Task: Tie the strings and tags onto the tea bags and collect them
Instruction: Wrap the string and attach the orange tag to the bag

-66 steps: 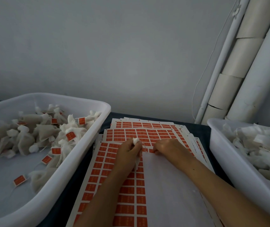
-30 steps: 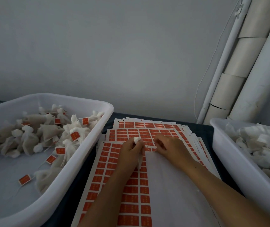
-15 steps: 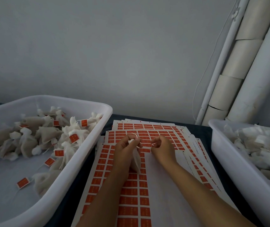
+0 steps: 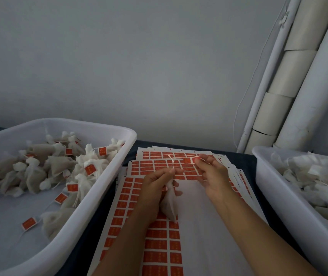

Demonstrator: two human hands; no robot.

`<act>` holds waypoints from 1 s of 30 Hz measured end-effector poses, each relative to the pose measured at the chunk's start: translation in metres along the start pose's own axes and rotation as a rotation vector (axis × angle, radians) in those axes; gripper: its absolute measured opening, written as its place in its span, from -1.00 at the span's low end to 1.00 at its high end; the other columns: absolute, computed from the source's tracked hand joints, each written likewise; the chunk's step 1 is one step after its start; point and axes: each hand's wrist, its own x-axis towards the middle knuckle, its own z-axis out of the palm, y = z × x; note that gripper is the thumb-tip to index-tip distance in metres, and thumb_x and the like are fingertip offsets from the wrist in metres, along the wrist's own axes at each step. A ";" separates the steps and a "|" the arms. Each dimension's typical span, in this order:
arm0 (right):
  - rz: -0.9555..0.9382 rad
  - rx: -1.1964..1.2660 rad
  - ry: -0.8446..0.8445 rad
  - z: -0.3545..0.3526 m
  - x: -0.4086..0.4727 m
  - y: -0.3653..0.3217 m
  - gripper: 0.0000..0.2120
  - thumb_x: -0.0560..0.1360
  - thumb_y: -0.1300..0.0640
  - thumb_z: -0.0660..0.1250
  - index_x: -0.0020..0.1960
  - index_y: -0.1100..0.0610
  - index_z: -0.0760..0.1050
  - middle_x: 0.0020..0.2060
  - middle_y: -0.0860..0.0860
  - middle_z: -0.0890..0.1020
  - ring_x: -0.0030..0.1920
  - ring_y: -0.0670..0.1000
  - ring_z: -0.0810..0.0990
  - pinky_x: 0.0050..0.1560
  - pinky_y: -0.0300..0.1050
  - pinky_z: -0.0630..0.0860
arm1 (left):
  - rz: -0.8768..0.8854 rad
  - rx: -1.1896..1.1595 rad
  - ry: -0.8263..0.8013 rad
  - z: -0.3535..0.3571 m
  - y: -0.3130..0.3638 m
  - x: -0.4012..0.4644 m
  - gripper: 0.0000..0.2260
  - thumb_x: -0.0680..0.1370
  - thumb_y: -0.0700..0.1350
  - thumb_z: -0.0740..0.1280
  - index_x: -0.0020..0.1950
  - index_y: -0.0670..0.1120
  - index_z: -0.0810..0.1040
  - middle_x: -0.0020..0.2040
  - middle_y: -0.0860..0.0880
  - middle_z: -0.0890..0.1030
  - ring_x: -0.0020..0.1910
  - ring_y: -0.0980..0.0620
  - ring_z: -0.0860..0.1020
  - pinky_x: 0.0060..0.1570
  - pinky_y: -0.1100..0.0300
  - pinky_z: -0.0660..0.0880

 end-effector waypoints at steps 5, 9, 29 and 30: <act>-0.041 0.081 -0.003 -0.019 -0.010 0.000 -0.83 0.42 0.16 0.42 0.00 0.02 0.57 -0.04 0.01 0.66 -0.09 0.00 0.67 -0.18 -0.19 0.60 | -0.022 -0.096 -0.155 0.001 0.003 0.000 -0.80 0.55 -0.13 0.26 -0.04 -0.11 0.68 -0.29 -0.05 0.59 -0.30 0.07 0.58 -0.28 0.20 0.57; -0.020 0.189 -0.075 -0.031 -0.021 0.008 -0.75 0.44 0.21 0.37 0.11 0.11 0.56 0.05 0.06 0.64 0.01 0.03 0.65 -0.04 -0.16 0.58 | -0.042 -0.029 -0.158 0.006 -0.001 0.000 -0.85 0.52 -0.19 0.30 -0.03 -0.20 0.64 -0.06 0.00 0.68 -0.24 0.09 0.62 -0.28 0.19 0.59; -0.029 0.362 -0.142 -0.041 -0.031 0.020 -0.69 0.31 0.03 0.38 0.04 0.03 0.55 -0.04 -0.04 0.69 -0.01 -0.05 0.66 -0.06 -0.19 0.52 | 0.081 0.182 -0.082 0.008 -0.009 0.002 -0.88 0.52 -0.24 0.32 -0.02 -0.10 0.63 -0.12 0.04 0.70 -0.20 0.04 0.66 -0.23 0.26 0.58; -0.029 0.360 -0.152 -0.041 -0.031 0.020 -0.71 0.32 0.04 0.38 0.04 0.03 0.56 -0.05 -0.04 0.69 -0.02 -0.05 0.66 -0.08 -0.20 0.52 | 0.081 0.177 -0.084 0.009 -0.009 0.002 -0.85 0.51 -0.26 0.33 -0.01 -0.07 0.63 -0.11 0.06 0.70 -0.19 0.05 0.67 -0.24 0.30 0.57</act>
